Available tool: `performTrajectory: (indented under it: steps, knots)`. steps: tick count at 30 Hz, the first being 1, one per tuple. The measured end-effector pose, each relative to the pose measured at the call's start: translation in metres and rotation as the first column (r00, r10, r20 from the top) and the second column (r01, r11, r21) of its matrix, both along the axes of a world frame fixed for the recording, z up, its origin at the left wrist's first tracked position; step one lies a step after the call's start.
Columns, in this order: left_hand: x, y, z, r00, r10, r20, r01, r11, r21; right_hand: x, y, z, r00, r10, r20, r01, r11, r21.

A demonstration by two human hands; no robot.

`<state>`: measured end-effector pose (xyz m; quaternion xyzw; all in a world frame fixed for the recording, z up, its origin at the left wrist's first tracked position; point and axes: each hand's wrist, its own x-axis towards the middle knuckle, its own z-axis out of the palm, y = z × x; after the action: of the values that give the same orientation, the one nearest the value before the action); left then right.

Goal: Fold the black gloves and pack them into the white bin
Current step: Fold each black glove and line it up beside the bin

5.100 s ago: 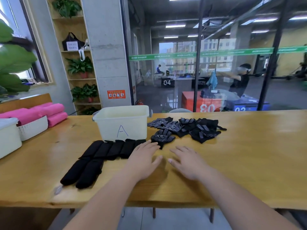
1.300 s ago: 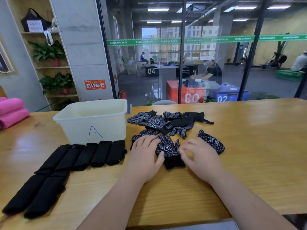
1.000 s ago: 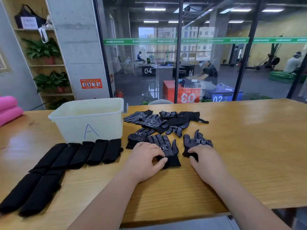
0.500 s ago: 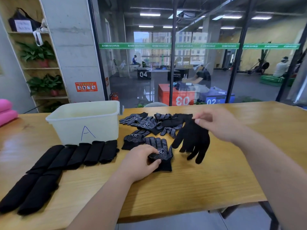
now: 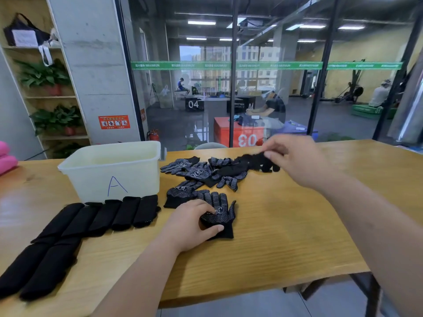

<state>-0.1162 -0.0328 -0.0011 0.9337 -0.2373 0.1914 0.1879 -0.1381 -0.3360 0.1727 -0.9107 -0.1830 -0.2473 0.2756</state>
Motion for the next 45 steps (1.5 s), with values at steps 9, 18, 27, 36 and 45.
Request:
performTrajectory:
  steps: [9, 18, 27, 36, 45]
  knots:
    - [0.001, 0.0, -0.001, 1.0, -0.001, -0.012, 0.001, 1.0, 0.018, -0.015, -0.003, -0.144, 0.956, -0.015, -0.292, -0.051, 0.975, -0.216]
    - [0.003, 0.001, -0.002, 0.999, 0.001, -0.054, 0.002, 0.999, 0.049, 0.015, 0.008, -0.146, 0.856, -0.335, -0.395, 0.109, 0.862, -0.495]
    - [0.005, -0.006, 0.003, 0.982, 0.0, -0.191, 0.046, 0.97, 0.238, 0.044, 0.03, -0.171, 0.848, -0.299, -0.438, 0.027, 0.849, -0.528]
    - [-0.005, -0.016, 0.01, 0.98, 0.021, -0.199, 0.043, 0.949, 0.313, 0.012, 0.021, -0.176, 0.861, -0.273, -0.429, 0.037, 0.875, -0.484]
    - [-0.006, -0.065, 0.003, 0.906, 0.208, -0.368, -0.088, 0.944, 0.317, 0.004, 0.02, -0.178, 0.899, -0.251, -0.358, 0.094, 0.91, -0.403]
